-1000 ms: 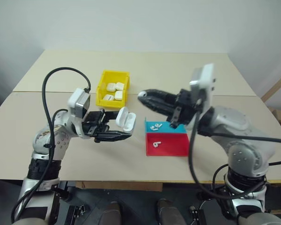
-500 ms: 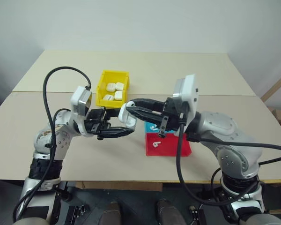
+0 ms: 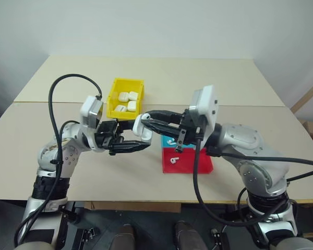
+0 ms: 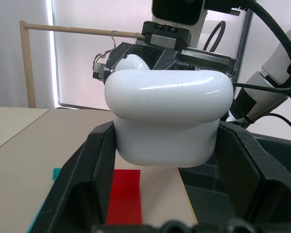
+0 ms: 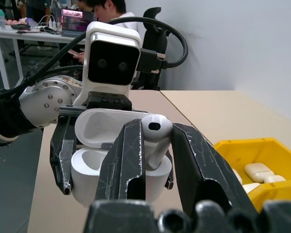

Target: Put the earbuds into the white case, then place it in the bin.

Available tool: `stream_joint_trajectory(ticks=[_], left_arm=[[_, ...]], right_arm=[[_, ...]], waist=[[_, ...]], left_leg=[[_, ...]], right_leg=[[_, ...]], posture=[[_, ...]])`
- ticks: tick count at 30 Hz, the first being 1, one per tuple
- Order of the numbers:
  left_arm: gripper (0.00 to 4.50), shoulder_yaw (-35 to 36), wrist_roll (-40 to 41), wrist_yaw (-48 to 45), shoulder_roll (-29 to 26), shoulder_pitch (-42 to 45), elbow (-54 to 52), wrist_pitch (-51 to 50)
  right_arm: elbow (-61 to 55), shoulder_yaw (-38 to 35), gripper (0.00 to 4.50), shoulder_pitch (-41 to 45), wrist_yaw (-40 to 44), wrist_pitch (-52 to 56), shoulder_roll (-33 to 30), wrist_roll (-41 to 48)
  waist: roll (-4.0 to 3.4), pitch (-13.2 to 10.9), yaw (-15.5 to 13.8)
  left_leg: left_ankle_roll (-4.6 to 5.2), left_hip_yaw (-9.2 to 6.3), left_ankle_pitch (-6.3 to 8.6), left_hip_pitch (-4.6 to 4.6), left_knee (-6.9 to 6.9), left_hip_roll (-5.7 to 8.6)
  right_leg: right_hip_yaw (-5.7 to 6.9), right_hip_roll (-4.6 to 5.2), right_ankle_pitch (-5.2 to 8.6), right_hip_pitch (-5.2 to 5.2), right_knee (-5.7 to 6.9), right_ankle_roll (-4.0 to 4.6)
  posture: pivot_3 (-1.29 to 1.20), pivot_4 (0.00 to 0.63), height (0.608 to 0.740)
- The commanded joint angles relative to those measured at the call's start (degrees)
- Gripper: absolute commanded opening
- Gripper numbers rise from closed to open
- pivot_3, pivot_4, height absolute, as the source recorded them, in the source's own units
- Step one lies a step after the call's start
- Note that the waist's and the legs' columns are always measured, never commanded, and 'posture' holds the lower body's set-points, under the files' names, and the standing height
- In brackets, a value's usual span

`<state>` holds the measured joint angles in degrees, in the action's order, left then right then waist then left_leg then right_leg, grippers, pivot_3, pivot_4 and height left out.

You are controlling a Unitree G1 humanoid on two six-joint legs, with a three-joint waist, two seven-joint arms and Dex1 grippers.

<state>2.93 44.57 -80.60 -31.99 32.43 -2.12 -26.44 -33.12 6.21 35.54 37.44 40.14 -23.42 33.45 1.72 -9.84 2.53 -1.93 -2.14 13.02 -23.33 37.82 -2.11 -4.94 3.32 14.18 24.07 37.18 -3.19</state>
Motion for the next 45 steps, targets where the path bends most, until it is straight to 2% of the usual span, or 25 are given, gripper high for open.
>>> stream_joint_trajectory(ticks=[1,3,5,10,11,15,19,23,26,28,30,32,33,37,40,45], left_arm=[[2.76,0.93,0.73,-0.44,-0.22,1.67,-2.28,0.74],[2.76,0.92,0.7,-0.46,-0.17,1.67,-2.21,0.88],[2.76,0.96,0.63,-0.45,-0.07,1.7,-2.05,1.01],[2.76,1.06,0.35,-0.45,0.12,1.7,-2.05,1.07],[2.76,1.09,0.33,-0.44,0.1,1.68,-2.05,1.07],[2.76,0.98,0.12,-0.54,0.16,1.71,-1.75,1.24],[2.76,1.03,-0.12,-0.46,0.12,1.68,-1.59,1.52],[2.76,1.96,-0.15,-0.7,-1.12,1.26,-1.8,1.61],[2.76,2.73,-0.22,-0.7,-2.23,0.28,-2.4,1.77],[2.76,3.2,0.0,-0.33,-2.71,-0.61,-3.25,1.77],[2.76,3.53,0.1,0.21,-2.7,-1.39,-4.14,1.85],[2.76,3.85,0.14,0.84,-2.54,-2.08,-4.89,1.94],[2.76,4.03,0.2,1.15,-2.51,-2.39,-5.24,1.95],[2.76,4.69,0.41,1.88,-2.77,-3.98,-6.79,2.12],[2.76,5.5,0.47,2.61,-3.28,-4.98,-7.77,2.38],[2.76,6.69,0.88,3.65,-3.98,-6.71,-9.45,2.24]], right_arm=[[-0.33,-1.0,1.38,0.15,1.58,-0.31,-2.01,0.85],[-0.46,-0.79,1.93,0.14,2.02,-0.35,-2.57,1.21],[-0.5,-0.59,2.72,0.21,2.11,-0.58,-2.95,1.16],[-0.61,-1.6,4.37,0.49,1.53,-0.49,-3.12,1.82],[-0.65,-1.98,4.44,0.55,1.46,-0.32,-3.13,2.22],[-0.85,-3.67,4.44,0.71,2.22,0.03,-4.02,4.13],[-0.59,-8.33,4.44,0.97,5.13,0.65,-6.35,10.1],[5.99,-10.75,4.44,3.81,12.46,1.49,-13.67,11.56],[13.92,-5.71,4.44,7.93,19.2,0.75,-20.61,6.07],[21.13,1.99,4.44,12.85,23.95,-1.99,-24.55,-2.54],[28.71,8.82,4.44,17.8,27.42,-7.86,-25.44,-11.45],[36.42,13.41,4.44,22.46,30.99,-14.57,-23.9,-17.75],[40.13,14.83,4.27,24.48,32.97,-18.5,-22.64,-19.85],[56.04,21.6,3.21,31.68,40.07,-37.45,-16.86,-29.91],[68.11,26.27,3.21,36.36,41.78,-49.5,-11.93,-37.54],[82.27,28.84,3.21,40.01,42.23,-60.58,-6.11,-44.39]], waist=[[0.0,0.0,0.0],[0.0,0.0,-0.01],[0.0,0.0,0.02],[0.0,0.0,-0.01],[0.0,0.0,-0.02],[0.0,0.0,-0.02],[0.0,0.0,-0.04],[0.0,0.0,-0.05],[0.0,0.0,-0.04],[-0.01,-0.01,0.29],[-0.01,-0.01,0.54],[-0.01,-0.02,0.66],[-0.01,-0.02,0.78],[-0.02,-0.03,1.12],[-0.02,-0.03,1.42],[-0.05,-0.05,1.36]], left_leg=[[0.0,0.0,0.0,0.0,0.0,0.0],[0.0,0.0,0.0,0.0,0.0,0.0],[0.0,0.0,0.0,0.0,0.0,0.0],[0.0,0.0,0.0,0.0,0.0,0.0],[0.0,0.0,0.0,0.0,0.0,0.0],[0.0,0.0,0.0,0.0,0.0,0.0],[0.0,0.0,0.0,-0.01,0.0,0.0],[0.0,0.01,0.0,0.0,0.0,0.02],[0.0,0.02,0.0,0.04,0.01,0.02],[0.01,0.03,0.0,0.06,-0.01,-0.01],[0.01,0.09,0.0,0.08,-0.03,-0.02],[0.01,0.12,0.0,0.06,-0.04,-0.03],[0.01,0.1,0.0,0.02,-0.04,-0.03],[0.0,0.13,0.0,-0.01,-0.03,-0.01],[0.0,0.14,0.0,0.01,-0.03,0.0],[-0.01,0.11,0.0,0.01,-0.03,0.01]], right_leg=[[0.0,0.0,0.0,0.0,0.0,0.0],[0.0,0.0,0.0,0.0,-0.01,0.0],[0.0,0.0,0.0,0.0,0.0,0.0],[0.0,0.0,0.0,0.0,0.0,0.0],[0.0,0.0,0.0,0.0,0.0,0.0],[0.0,0.0,0.0,0.0,-0.01,0.0],[0.0,0.0,0.0,-0.01,-0.01,0.0],[0.0,0.03,0.0,-0.04,-0.04,0.0],[0.0,0.02,0.0,-0.05,-0.04,0.0],[-0.01,-0.01,0.01,-0.05,-0.05,0.01],[-0.07,-0.03,0.01,-0.01,-0.05,0.02],[-0.09,-0.04,0.01,0.04,-0.04,0.02],[-0.08,-0.04,0.01,0.05,-0.04,0.02],[-0.1,0.0,0.01,0.08,-0.07,0.01],[-0.1,0.02,0.0,0.06,-0.08,0.02],[-0.07,0.05,-0.01,0.06,-0.04,0.03]], posture=[[0.0,0.15,0.74],[0.0,0.15,0.74],[0.0,0.15,0.74],[0.0,0.15,0.74],[0.0,0.15,0.74],[0.0,0.15,0.74],[0.0,0.15,0.74],[0.0,0.15,0.74],[0.0,0.15,0.74],[0.0,0.15,0.74],[0.0,0.15,0.74],[0.0,0.15,0.74],[0.0,0.15,0.74],[0.0,0.15,0.74],[0.0,0.15,0.74],[0.0,0.15,0.74]])
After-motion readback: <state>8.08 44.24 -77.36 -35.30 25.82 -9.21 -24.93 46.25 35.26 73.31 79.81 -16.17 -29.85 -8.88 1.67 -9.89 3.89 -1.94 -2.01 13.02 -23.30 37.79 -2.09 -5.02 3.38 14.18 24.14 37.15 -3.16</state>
